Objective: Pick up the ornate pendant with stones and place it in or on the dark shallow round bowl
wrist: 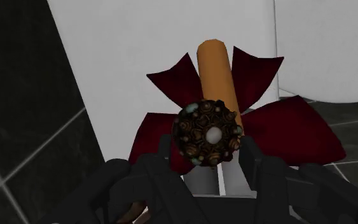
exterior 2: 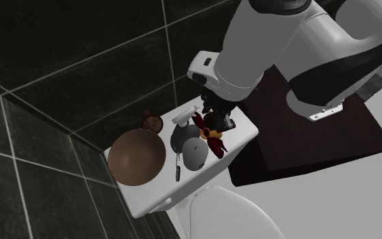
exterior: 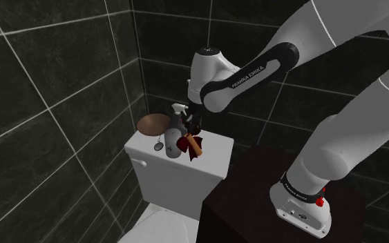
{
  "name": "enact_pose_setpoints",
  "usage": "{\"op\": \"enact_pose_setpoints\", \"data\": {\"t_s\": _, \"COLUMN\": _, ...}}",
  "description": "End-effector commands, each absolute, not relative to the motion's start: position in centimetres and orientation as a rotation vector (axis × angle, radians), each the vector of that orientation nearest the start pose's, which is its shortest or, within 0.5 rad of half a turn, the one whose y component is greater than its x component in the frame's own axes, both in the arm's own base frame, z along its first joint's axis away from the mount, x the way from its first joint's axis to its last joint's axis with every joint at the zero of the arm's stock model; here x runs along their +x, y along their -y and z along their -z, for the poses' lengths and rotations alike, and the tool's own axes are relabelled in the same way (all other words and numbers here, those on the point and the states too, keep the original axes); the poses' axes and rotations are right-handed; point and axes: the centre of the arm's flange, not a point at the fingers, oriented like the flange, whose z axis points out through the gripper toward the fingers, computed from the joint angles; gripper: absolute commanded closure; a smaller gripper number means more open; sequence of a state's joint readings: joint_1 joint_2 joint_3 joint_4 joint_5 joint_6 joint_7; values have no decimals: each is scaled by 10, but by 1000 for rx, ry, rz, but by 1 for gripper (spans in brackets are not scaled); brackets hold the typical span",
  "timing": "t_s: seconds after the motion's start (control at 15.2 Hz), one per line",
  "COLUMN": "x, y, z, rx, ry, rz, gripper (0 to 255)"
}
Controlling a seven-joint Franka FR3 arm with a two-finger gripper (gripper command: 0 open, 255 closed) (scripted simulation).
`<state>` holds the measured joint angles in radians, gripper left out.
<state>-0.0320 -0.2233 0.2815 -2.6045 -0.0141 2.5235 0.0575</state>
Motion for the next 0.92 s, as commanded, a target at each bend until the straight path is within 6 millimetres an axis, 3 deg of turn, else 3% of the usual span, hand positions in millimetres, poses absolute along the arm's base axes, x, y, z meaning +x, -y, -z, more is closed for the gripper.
{"op": "enact_pose_setpoints", "data": {"t_s": 0.0, "x": 451, "y": -110, "z": -341, "rx": -3167, "ry": 318, "rz": 227, "gripper": 255}}
{"op": "enact_pose_setpoints", "data": {"t_s": 0.86, "x": 620, "y": -137, "z": -346, "rx": -3167, "ry": 318, "rz": 227, "gripper": 255}}
